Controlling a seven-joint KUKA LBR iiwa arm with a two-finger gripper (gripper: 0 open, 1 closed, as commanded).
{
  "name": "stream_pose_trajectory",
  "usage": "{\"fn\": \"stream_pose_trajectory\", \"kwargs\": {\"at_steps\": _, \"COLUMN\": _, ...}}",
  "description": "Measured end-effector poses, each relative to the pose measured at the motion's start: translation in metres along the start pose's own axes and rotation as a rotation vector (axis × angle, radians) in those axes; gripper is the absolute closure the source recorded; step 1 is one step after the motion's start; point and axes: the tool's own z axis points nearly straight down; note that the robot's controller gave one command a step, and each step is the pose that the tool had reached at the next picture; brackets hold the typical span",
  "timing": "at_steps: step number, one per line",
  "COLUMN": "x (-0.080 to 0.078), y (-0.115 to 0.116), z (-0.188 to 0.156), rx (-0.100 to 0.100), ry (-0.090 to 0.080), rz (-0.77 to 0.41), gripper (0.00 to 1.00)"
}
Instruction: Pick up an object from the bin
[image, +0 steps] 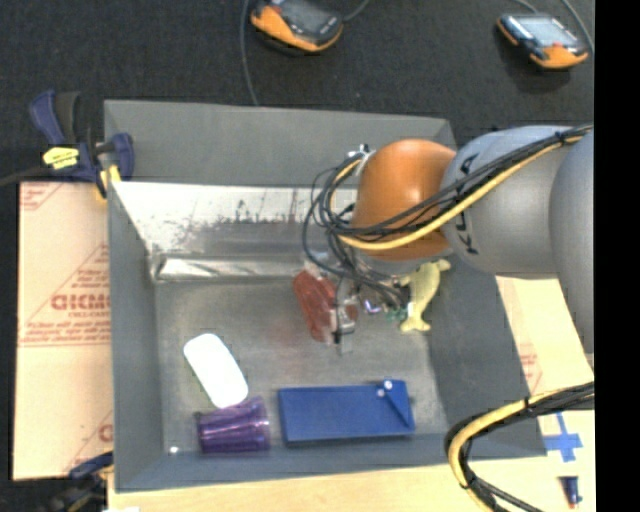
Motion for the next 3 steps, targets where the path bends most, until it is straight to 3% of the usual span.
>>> {"fn": "stream_pose_trajectory", "kwargs": {"at_steps": 1, "x": -0.005, "y": -0.016, "z": 0.006, "rx": 0.0, "ry": -0.01, "rz": 0.137, "gripper": 1.0}}
{"fn": "stream_pose_trajectory", "kwargs": {"at_steps": 2, "x": -0.025, "y": -0.019, "z": 0.022, "rx": 0.0, "ry": -0.008, "rz": -0.015, "gripper": 1.0}}
{"fn": "stream_pose_trajectory", "kwargs": {"at_steps": 3, "x": -0.026, "y": -0.022, "z": 0.026, "rx": 0.002, "ry": -0.009, "rz": -0.185, "gripper": 1.0}}
